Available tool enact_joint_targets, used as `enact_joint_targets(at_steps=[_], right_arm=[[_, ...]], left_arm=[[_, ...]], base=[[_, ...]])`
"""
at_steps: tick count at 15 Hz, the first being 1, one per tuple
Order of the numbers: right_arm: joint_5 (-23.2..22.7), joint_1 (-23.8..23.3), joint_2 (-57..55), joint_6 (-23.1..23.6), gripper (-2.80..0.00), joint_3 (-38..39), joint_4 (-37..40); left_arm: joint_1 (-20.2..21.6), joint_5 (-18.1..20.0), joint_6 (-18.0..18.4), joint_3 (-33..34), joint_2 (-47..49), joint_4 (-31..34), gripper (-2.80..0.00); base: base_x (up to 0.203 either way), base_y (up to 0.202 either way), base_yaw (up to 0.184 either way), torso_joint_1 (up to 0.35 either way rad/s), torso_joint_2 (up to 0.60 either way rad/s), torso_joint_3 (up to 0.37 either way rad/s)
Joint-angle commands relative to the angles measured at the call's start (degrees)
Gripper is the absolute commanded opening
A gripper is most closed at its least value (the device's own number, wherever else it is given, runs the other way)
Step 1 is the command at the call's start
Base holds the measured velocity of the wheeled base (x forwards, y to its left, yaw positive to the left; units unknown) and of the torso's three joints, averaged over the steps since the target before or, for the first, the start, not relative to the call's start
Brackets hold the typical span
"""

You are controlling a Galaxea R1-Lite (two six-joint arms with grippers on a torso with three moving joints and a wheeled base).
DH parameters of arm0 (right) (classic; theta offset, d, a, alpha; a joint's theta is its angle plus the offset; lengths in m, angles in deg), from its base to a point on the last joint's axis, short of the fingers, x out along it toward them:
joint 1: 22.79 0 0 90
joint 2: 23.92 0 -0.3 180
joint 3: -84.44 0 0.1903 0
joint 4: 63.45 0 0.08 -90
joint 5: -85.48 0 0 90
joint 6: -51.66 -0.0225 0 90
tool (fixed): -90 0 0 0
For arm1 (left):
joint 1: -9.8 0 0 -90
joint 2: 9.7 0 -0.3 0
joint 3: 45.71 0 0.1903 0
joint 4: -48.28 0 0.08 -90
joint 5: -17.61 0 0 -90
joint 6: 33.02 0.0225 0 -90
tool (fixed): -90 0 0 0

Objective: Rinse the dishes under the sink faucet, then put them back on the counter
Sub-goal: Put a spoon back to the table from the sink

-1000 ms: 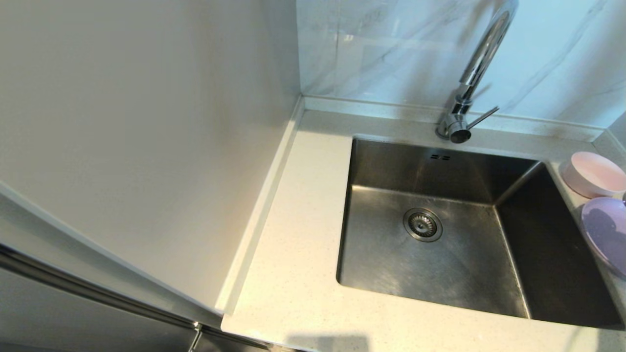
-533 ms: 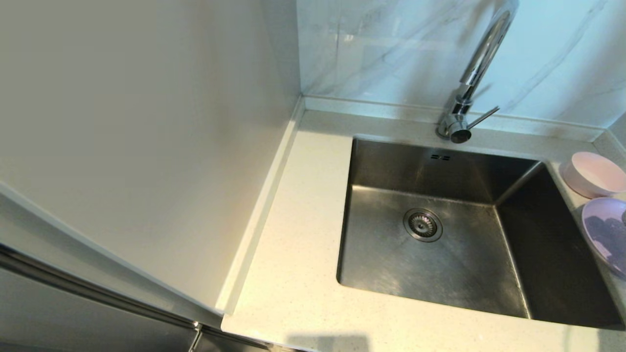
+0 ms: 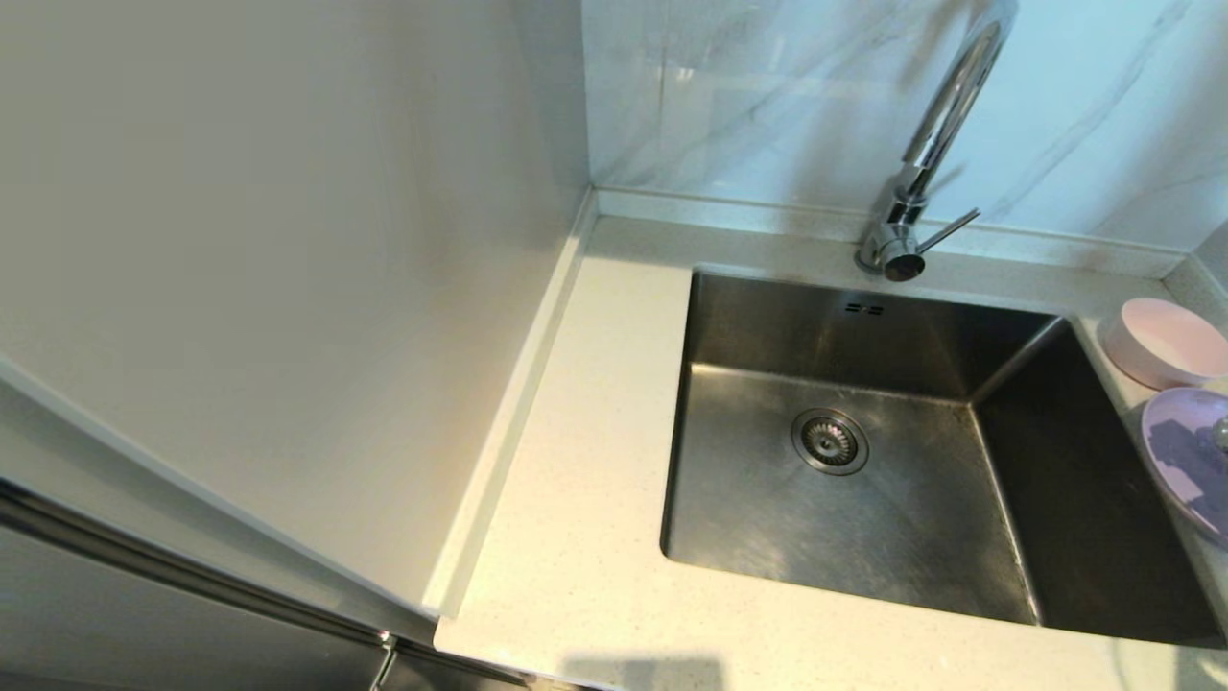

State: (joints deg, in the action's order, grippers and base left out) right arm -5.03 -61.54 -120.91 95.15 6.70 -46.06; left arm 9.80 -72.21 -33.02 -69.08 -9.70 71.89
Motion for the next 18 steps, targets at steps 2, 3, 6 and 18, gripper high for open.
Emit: enact_joint_targets(at_steps=[2,3,6,18], right_arm=[[0.0,0.1,-0.5,-0.2,0.00,-0.4,-0.1],[0.0,0.1,-0.5,-0.2,0.00,-0.5,-0.1],[-0.3,0.1,0.9,-1.0,0.00,-1.9,-0.1],[-12.5,15.3,22.6,-19.9,-2.80,-11.8,26.4]], left_arm=[[0.0,0.0,0.0,0.0,0.0,0.0,-2.80],[0.0,0.0,0.0,0.0,0.0,0.0,-2.80],[0.0,0.1,0.0,0.0,0.0,0.0,-2.80],[0.0,0.0,0.0,0.0,0.0,0.0,-2.80]], base=[[0.000,0.000,0.000,0.000,0.00,0.000],[0.000,0.000,0.000,0.000,0.00,0.000],[0.000,0.000,0.000,0.000,0.00,0.000],[0.000,0.000,0.000,0.000,0.00,0.000]])
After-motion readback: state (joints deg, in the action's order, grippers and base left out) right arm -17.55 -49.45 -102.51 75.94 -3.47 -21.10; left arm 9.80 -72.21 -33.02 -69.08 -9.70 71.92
